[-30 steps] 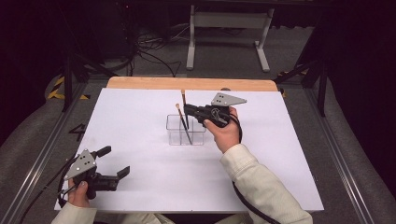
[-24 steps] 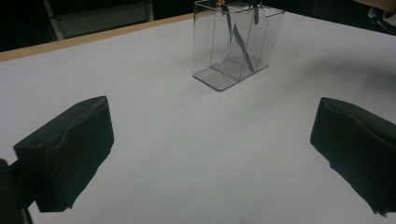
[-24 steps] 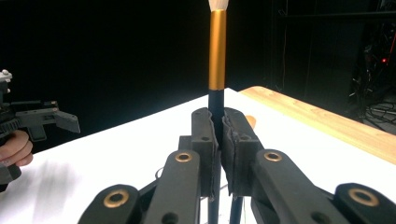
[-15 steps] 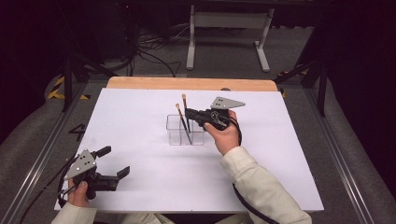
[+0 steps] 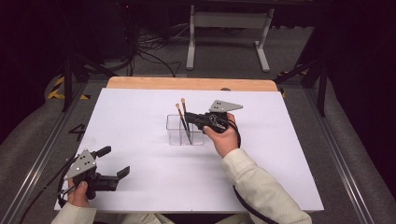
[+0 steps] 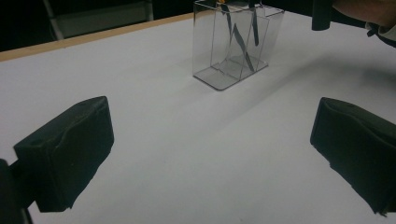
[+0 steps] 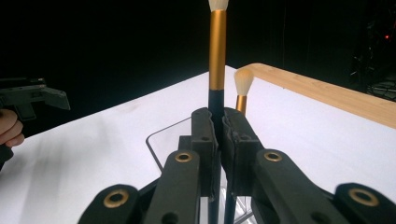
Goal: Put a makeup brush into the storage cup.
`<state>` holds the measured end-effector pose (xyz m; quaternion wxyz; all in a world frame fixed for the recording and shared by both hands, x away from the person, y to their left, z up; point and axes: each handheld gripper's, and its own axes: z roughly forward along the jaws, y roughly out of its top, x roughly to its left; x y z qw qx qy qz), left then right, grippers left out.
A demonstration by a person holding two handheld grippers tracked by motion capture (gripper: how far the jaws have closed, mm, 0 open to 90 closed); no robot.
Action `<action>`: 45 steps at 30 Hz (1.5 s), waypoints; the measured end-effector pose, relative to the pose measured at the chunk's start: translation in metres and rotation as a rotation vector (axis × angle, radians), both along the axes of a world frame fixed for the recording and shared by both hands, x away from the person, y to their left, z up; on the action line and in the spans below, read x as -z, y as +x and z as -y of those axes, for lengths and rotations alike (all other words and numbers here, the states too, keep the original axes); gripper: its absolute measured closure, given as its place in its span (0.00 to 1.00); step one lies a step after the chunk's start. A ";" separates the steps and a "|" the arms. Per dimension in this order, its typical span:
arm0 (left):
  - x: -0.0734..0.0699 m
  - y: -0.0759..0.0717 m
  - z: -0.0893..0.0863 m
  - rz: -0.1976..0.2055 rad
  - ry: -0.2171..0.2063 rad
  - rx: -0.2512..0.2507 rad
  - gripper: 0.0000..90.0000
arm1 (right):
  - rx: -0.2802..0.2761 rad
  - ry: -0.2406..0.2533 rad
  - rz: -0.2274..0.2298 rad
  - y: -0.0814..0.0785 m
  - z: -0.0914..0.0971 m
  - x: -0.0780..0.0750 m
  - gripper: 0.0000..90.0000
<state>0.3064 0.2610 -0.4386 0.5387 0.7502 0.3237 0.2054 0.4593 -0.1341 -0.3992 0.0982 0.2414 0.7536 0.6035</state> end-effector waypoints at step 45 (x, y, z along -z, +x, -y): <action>-0.002 0.005 0.004 0.005 -0.002 0.004 0.00 | 0.180 -0.037 0.133 -0.070 0.132 -0.061 0.01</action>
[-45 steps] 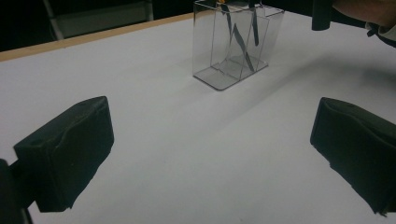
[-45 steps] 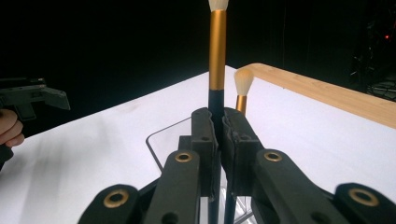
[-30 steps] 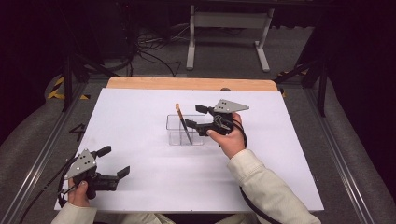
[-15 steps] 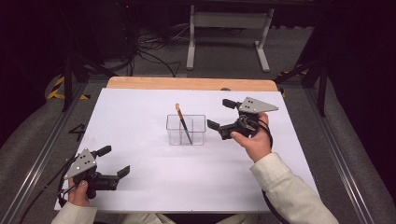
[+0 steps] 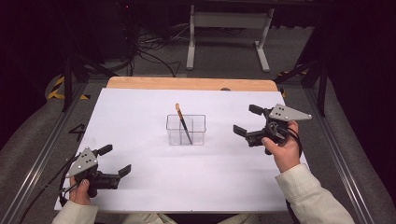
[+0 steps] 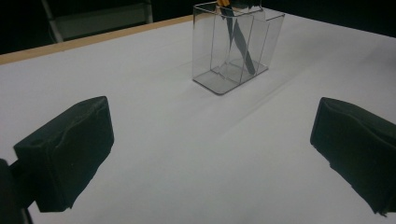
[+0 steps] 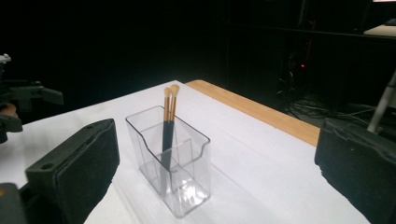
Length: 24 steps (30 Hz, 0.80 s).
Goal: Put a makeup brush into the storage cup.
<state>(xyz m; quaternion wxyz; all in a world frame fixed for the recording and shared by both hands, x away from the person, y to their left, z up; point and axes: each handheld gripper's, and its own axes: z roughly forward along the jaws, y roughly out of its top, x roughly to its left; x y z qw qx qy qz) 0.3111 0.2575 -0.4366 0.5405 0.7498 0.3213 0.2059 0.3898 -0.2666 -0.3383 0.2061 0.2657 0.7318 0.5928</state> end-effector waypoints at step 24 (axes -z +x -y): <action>-0.001 0.001 0.000 0.005 -0.007 -0.008 0.00 | 0.103 -0.027 -0.067 -0.030 0.050 0.036 0.01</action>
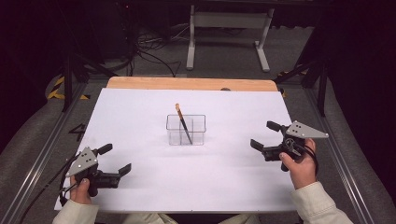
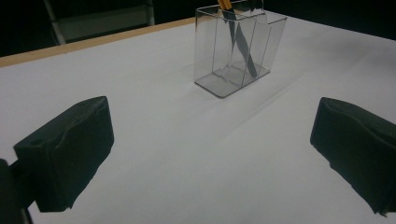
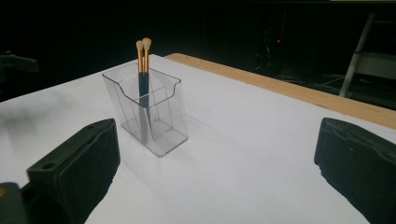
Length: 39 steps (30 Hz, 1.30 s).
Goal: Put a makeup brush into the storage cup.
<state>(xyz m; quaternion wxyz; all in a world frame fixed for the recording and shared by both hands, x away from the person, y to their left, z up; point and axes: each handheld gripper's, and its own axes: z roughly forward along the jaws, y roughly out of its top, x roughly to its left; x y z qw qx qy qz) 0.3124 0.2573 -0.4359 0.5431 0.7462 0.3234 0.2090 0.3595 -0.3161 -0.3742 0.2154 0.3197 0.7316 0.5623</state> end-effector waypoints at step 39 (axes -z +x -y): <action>0.001 0.001 0.000 0.018 -0.019 -0.003 0.00 | 0.070 0.040 -0.060 -0.016 0.016 0.070 0.01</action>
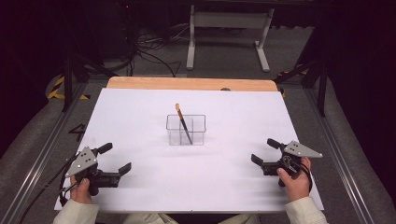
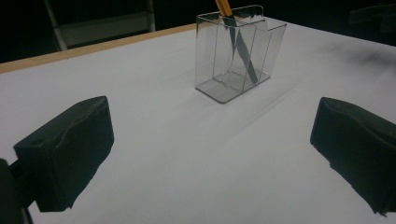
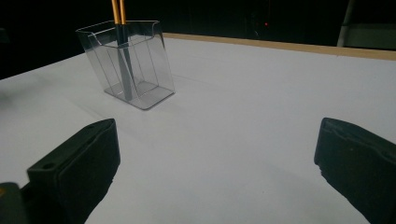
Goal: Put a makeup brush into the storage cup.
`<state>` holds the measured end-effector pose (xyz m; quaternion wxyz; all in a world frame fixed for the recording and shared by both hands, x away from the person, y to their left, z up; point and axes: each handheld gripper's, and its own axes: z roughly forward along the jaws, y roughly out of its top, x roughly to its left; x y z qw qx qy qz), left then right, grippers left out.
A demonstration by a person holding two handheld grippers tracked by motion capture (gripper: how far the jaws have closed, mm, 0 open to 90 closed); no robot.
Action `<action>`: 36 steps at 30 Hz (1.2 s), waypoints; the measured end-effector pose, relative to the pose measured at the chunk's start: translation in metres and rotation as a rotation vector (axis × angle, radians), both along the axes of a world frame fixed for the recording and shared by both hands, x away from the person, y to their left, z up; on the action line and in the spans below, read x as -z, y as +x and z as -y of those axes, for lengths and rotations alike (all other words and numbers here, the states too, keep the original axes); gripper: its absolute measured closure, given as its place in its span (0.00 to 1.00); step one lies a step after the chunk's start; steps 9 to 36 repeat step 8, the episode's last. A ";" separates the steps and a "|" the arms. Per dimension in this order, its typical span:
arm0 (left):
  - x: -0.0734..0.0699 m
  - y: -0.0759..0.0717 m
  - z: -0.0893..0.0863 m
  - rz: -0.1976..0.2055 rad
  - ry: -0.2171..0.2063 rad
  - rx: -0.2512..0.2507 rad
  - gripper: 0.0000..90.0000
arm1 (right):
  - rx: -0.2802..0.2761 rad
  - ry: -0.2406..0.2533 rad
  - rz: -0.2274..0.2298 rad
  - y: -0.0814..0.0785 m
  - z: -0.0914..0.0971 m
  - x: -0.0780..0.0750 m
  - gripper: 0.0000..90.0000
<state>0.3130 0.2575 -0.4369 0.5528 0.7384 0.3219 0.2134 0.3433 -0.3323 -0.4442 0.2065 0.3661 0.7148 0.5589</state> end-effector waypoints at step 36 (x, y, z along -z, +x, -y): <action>0.000 0.000 -0.001 0.004 -0.005 0.000 0.00 | -0.003 0.015 0.013 -0.001 0.000 0.002 0.01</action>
